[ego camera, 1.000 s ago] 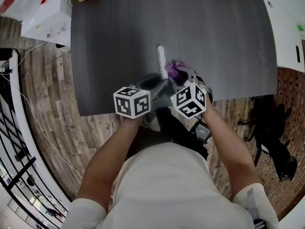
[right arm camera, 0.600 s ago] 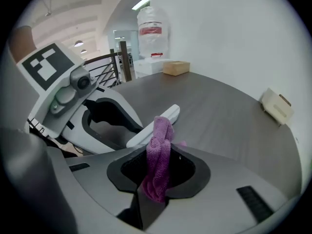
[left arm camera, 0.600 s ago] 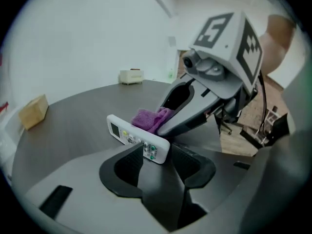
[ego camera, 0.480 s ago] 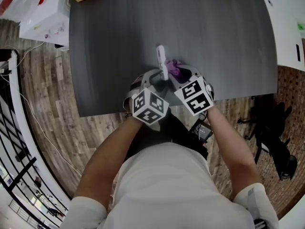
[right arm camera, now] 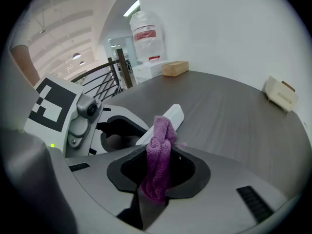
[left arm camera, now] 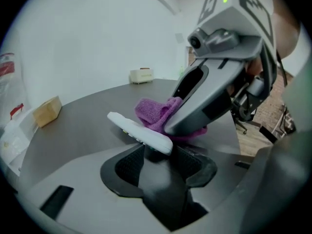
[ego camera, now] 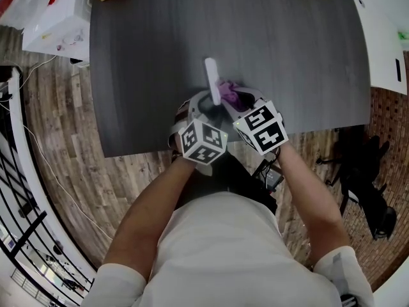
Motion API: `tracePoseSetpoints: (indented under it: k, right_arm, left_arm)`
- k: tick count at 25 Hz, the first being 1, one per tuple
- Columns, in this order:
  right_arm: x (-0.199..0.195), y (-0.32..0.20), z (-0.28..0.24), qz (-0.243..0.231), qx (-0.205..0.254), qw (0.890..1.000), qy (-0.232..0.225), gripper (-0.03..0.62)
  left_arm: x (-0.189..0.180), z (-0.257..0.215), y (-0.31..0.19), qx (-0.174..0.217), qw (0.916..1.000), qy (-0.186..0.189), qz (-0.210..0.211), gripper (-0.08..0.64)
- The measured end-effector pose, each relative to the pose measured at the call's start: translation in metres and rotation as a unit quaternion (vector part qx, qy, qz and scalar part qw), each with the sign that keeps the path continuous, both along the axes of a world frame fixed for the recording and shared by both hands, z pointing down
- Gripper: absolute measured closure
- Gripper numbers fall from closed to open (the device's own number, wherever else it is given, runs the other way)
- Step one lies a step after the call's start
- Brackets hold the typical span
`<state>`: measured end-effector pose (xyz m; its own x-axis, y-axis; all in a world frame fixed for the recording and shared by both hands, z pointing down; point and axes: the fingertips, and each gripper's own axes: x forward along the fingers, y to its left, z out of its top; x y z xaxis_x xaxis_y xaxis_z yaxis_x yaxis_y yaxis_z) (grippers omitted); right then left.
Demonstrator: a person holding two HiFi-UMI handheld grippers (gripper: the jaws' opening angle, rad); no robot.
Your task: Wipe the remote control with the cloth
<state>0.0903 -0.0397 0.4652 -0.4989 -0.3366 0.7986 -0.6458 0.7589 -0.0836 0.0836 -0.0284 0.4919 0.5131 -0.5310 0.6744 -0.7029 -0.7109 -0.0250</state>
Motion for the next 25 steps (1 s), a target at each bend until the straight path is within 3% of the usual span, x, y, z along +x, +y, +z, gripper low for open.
tracePoseSetpoints:
  k: [5,10,13,17,21,23,25]
  right_arm:
    - [-0.001,0.006,0.001,0.008,-0.055,0.997,-0.046,0.491]
    - [-0.01,0.02,0.001,-0.016,-0.101,0.991,-0.086,0.491]
    - [-0.01,0.022,0.0,-0.024,-0.109,0.989,-0.094,0.491]
    - [-0.005,0.024,-0.004,-0.032,-0.114,0.988,-0.1,0.491]
    - [0.019,-0.006,-0.013,0.011,-0.053,0.996,-0.075,0.491]
    - [0.036,-0.037,-0.019,0.051,0.016,0.998,-0.031,0.491]
    - [0.048,-0.066,-0.026,0.072,0.09,0.993,0.025,0.491]
  left_arm:
    - [-0.001,-0.003,0.004,0.033,0.998,-0.011,0.052,0.376]
    - [-0.007,-0.002,0.009,0.062,0.9889,-0.037,0.13,0.368]
    - [-0.009,-0.002,0.003,0.074,0.9866,-0.052,0.136,0.378]
    - [-0.013,-0.001,0.0,0.051,0.993,-0.024,0.104,0.418]
    - [-0.015,-0.001,-0.003,0.037,0.9952,-0.013,0.09,0.428]
    - [-0.016,-0.001,-0.003,0.033,0.9953,-0.013,0.09,0.434]
    - [-0.016,0.0,-0.002,0.03,0.9952,-0.016,0.092,0.439]
